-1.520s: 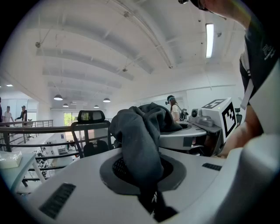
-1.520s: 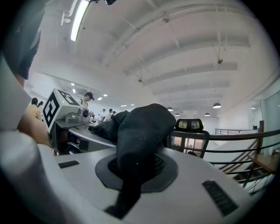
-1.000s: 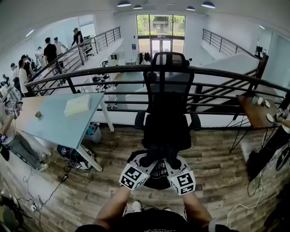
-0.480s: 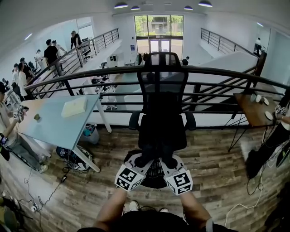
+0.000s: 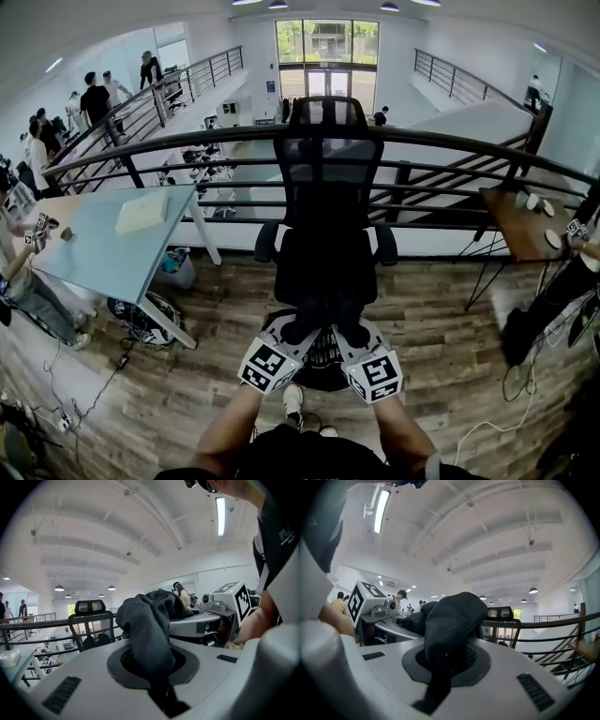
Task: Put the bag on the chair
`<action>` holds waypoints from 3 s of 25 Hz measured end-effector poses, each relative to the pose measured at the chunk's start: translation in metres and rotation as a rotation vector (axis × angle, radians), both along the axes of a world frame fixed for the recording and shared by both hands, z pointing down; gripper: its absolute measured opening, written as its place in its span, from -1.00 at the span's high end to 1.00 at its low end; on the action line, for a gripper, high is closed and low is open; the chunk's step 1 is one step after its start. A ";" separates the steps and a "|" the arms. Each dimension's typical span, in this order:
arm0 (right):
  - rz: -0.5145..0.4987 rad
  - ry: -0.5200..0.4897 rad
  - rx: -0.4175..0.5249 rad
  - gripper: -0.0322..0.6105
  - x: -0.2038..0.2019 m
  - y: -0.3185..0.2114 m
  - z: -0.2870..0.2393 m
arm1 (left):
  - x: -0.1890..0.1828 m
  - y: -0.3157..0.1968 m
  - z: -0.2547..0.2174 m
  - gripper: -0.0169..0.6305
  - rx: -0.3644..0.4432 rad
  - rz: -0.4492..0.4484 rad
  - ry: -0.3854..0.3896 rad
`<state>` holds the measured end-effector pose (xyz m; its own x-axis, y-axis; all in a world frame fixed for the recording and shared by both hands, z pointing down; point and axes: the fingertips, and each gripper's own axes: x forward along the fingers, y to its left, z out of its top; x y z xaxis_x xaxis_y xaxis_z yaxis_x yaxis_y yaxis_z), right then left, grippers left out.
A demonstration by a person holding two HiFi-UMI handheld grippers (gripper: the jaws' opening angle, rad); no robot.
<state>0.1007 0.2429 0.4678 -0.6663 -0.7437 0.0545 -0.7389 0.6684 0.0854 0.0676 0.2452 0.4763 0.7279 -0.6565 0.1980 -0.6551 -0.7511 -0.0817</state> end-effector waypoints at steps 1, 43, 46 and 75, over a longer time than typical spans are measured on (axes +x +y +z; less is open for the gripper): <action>0.003 0.001 0.001 0.78 0.001 -0.005 0.000 | 0.001 -0.005 0.001 0.77 0.004 0.005 -0.004; 0.140 -0.015 -0.010 0.78 -0.084 -0.236 -0.009 | -0.084 -0.243 -0.008 0.76 -0.026 0.150 0.080; 0.138 -0.022 -0.013 0.78 -0.081 -0.254 -0.005 | -0.080 -0.260 -0.004 0.76 -0.029 0.147 0.074; 0.004 -0.009 -0.074 0.78 -0.045 -0.459 0.015 | -0.040 -0.461 0.015 0.76 -0.127 0.060 0.065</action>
